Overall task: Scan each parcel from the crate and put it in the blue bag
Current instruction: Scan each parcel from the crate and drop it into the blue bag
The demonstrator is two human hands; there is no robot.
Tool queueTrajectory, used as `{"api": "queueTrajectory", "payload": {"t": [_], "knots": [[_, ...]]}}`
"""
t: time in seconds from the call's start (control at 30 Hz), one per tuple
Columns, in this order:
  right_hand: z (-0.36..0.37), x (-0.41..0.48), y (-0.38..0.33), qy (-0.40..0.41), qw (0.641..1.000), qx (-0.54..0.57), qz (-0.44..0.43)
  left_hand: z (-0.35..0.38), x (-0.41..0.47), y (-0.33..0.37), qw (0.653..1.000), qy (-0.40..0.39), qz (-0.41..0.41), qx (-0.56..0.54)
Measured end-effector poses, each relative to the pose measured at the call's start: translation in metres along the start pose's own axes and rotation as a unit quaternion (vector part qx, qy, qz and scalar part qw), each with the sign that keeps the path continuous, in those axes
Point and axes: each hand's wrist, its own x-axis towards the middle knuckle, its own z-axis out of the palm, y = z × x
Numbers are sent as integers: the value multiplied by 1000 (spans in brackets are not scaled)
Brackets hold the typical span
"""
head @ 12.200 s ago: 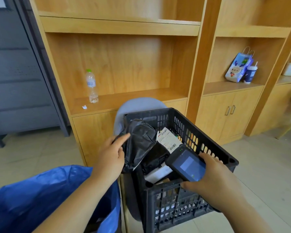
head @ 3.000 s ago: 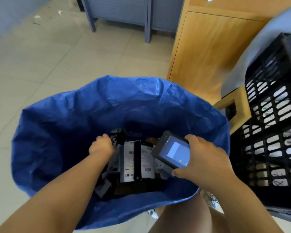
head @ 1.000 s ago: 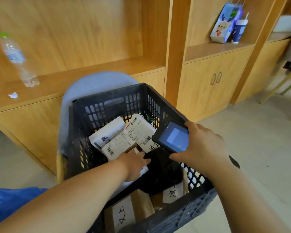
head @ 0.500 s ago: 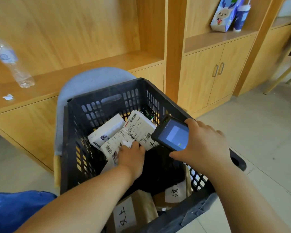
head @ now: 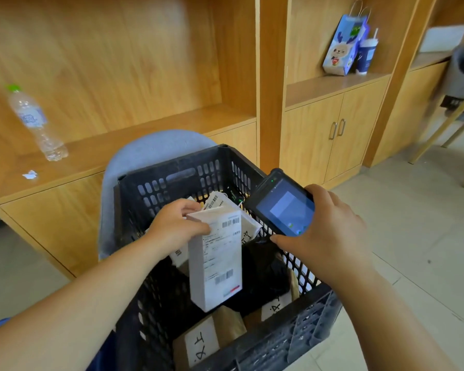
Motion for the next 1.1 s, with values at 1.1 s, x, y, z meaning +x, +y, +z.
{"api": "queueTrajectory", "payload": {"t": [1.1], "knots": [[-48,-42,-11,-13,998,21,52,18,-61,-3,989,32,-1,-144]]}}
